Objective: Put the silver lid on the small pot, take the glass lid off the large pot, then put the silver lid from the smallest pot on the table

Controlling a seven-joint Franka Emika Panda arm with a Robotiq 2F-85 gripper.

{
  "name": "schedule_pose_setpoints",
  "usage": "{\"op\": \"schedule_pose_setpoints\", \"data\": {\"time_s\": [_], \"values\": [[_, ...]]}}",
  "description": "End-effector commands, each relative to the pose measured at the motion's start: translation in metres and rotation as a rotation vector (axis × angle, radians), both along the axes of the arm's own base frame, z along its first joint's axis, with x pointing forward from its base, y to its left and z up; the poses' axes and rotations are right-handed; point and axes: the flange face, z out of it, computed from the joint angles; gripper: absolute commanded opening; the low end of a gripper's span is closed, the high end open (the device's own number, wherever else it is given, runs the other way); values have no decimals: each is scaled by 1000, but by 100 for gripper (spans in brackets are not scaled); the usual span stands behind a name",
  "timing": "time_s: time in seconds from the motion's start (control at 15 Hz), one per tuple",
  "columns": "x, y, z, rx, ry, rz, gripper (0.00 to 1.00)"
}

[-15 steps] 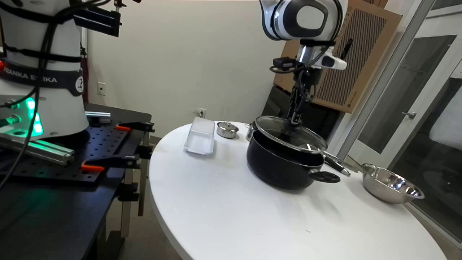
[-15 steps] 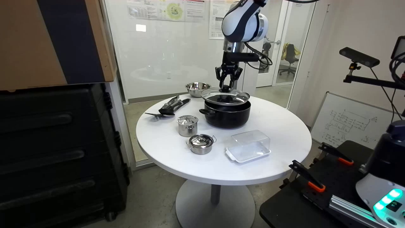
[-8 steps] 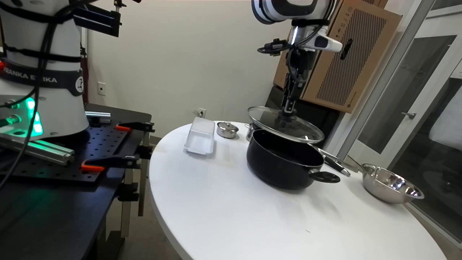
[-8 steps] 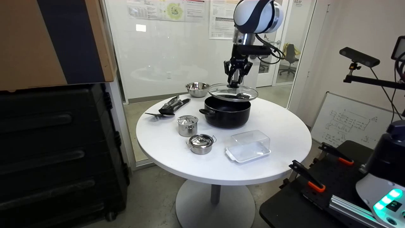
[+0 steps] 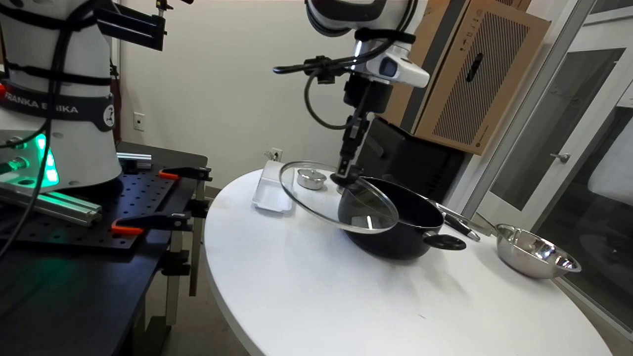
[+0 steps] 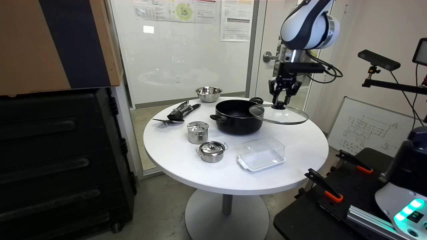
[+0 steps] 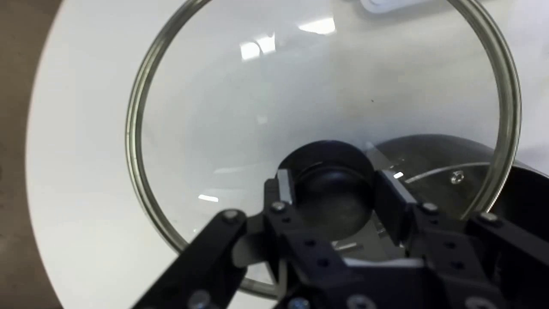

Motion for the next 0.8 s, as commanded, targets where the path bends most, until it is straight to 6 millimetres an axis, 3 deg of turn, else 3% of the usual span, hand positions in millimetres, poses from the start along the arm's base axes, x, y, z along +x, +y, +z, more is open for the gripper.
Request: {"op": "schedule_pose_setpoints", "data": {"time_s": [0.0, 0.13, 0.33, 0.73], "values": [[-63, -23, 5, 24, -39, -76, 24], [-86, -34, 2, 29, -34, -115, 24], [-103, -48, -2, 33, -20, -164, 24], [-85, -70, -8, 0, -13, -207, 24]]}}
